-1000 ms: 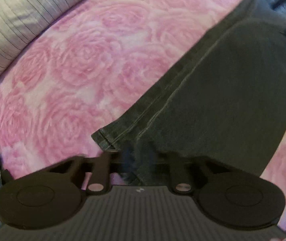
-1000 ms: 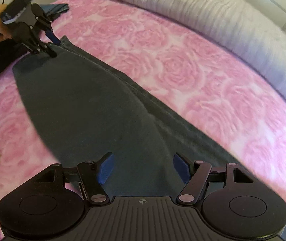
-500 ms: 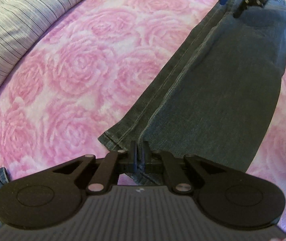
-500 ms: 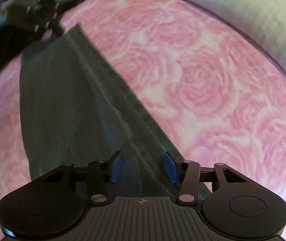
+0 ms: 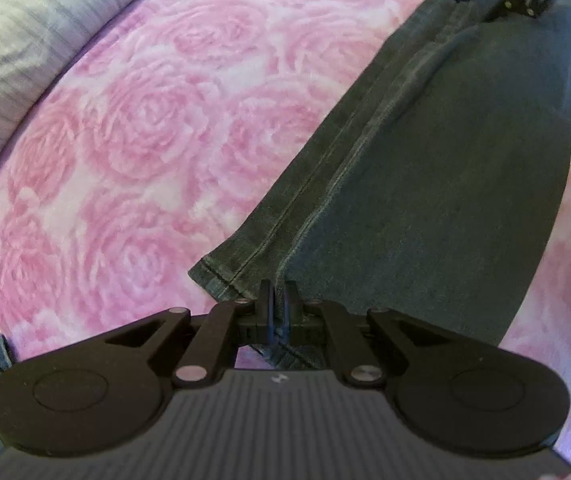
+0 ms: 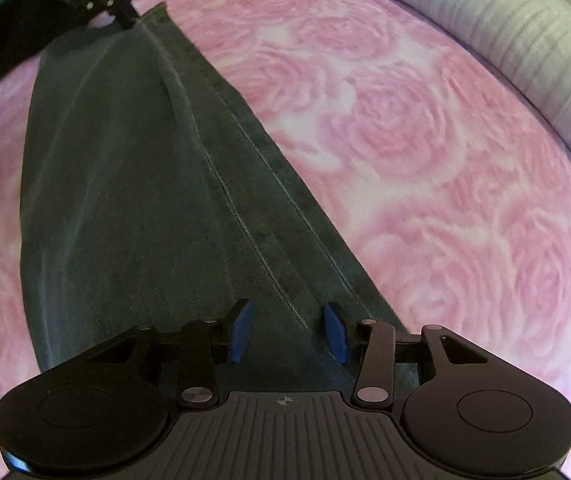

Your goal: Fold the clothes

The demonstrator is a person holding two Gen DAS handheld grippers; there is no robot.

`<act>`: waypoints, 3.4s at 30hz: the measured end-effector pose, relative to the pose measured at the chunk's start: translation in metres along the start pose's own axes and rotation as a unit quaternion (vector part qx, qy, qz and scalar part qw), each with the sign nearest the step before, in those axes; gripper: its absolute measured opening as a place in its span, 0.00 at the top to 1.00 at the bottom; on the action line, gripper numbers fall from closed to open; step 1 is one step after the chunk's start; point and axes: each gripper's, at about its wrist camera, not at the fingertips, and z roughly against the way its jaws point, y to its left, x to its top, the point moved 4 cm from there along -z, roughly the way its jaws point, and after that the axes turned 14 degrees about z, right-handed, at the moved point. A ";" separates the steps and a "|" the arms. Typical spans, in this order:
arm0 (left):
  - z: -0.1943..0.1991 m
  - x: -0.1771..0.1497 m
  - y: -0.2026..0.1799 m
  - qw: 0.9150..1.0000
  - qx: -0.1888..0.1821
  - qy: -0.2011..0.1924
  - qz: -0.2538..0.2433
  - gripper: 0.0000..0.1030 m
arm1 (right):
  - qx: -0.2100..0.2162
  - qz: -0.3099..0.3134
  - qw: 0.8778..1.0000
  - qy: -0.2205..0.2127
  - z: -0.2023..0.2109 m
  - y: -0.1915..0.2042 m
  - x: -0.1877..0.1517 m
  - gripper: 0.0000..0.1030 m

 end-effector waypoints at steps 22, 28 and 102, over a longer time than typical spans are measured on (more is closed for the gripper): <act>-0.015 0.011 0.021 0.999 0.012 -0.011 0.050 0.91 | -0.055 -0.056 0.997 0.009 0.005 -0.033 0.003 0.93; 0.012 0.007 0.030 0.996 0.052 -0.009 0.067 0.82 | -0.106 -0.158 0.982 0.001 0.045 -0.020 -0.044 0.59; 0.017 0.198 -0.394 0.949 -0.092 -0.154 -0.261 0.94 | -0.202 -0.597 0.769 -0.107 0.144 0.158 -0.247 0.29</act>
